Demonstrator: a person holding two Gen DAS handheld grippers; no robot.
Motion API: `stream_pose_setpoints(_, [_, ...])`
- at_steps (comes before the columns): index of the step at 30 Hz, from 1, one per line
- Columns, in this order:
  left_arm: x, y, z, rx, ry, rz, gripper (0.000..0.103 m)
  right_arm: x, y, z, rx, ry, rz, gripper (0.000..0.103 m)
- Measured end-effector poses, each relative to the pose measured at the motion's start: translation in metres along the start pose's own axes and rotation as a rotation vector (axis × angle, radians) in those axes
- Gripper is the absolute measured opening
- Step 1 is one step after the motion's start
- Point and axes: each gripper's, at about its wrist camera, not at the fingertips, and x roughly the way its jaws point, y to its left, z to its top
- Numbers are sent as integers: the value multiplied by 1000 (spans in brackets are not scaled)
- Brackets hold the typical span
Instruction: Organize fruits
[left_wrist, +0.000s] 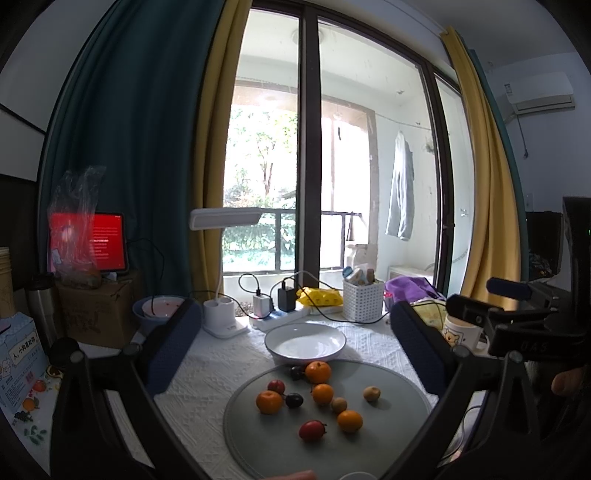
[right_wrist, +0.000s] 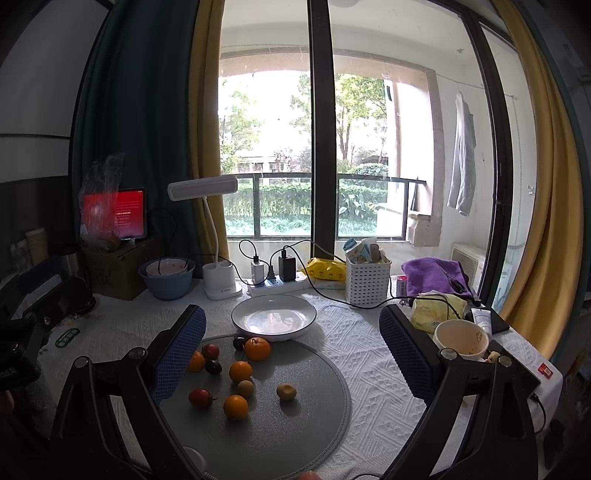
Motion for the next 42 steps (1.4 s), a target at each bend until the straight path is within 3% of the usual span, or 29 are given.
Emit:
stream_pose_setpoints(24, [4,-1,-7,-9,28,-10,103,6,-1,-4,-3,24,-2,97])
stream_pose_setpoints(31, [29,0,-28,-17,140,-10,103,30,-2,-19,4,103,-8,97])
stream_pose_setpoints(42, [85,9,-83,-39,405,-5,102,86,7,-53,6,276,30,97])
